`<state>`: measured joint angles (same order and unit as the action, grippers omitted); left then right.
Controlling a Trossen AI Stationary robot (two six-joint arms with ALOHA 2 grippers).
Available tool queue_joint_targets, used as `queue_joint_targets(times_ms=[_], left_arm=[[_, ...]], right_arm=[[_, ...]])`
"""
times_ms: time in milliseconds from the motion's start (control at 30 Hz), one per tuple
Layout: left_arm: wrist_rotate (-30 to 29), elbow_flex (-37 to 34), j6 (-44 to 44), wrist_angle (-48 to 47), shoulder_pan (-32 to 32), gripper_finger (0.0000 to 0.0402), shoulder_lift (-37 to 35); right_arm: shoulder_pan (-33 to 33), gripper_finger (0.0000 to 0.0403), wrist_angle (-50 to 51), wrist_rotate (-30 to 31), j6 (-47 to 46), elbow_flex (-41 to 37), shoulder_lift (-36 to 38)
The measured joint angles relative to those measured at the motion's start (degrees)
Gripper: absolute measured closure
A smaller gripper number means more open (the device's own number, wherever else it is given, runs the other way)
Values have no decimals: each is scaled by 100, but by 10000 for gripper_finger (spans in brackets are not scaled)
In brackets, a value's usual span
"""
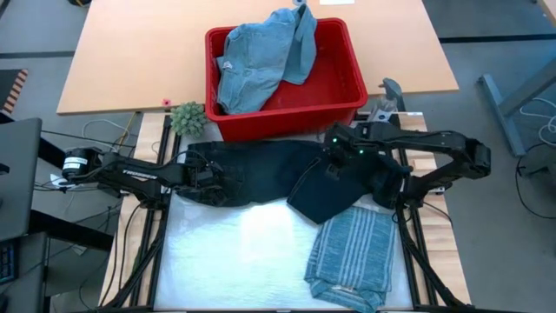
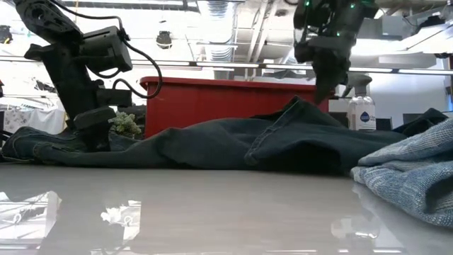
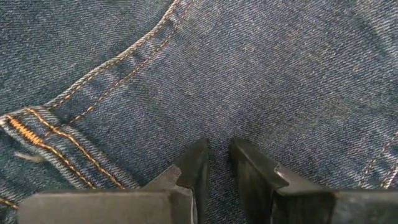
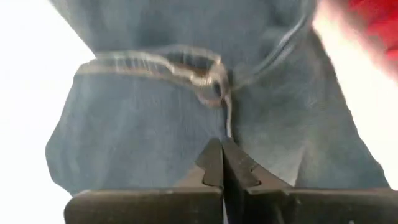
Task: Fold Laundry from Bin
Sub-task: Fold the blue denim pants
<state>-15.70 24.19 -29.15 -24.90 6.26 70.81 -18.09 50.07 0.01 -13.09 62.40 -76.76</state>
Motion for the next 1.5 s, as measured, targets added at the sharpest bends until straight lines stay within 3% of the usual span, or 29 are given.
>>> queue_joint_targets(times_ms=[100, 333, 467, 667, 733, 833, 867, 1033, 1200, 1500], left_arm=[[1, -9, 0, 74, 0, 336, 2], [6, -11, 101, 140, 0, 336, 5], [20, -11, 99, 157, 0, 336, 7], [15, -9, -65, 143, 0, 336, 7], [8, -9, -44, 167, 0, 336, 7], [-3, -9, -48, 132, 0, 336, 7], [-2, -5, -48, 107, 0, 336, 7], [-29, 8, -61, -121, -5, 336, -4], [-24, 8, -62, -116, -4, 336, -4], [8, 8, -107, -147, -4, 336, -4]], right_arm=[[3, 344, -191, -15, -17, 4, 39], [115, 179, -30, 75, 141, -5, -171], [76, 148, 55, 302, 502, -9, -450], [31, 187, -264, 272, 995, -9, -1054], [31, 237, -322, 197, 1121, -9, -1183], [40, 355, -251, 64, 1236, -9, -1267], [42, 374, -210, 35, 1250, -9, -1262], [44, 377, 479, -4, 939, 240, -826], [-111, 377, 1394, 543, 65, 763, -57], [-621, 377, 3322, 2444, -2684, 872, 1085]])
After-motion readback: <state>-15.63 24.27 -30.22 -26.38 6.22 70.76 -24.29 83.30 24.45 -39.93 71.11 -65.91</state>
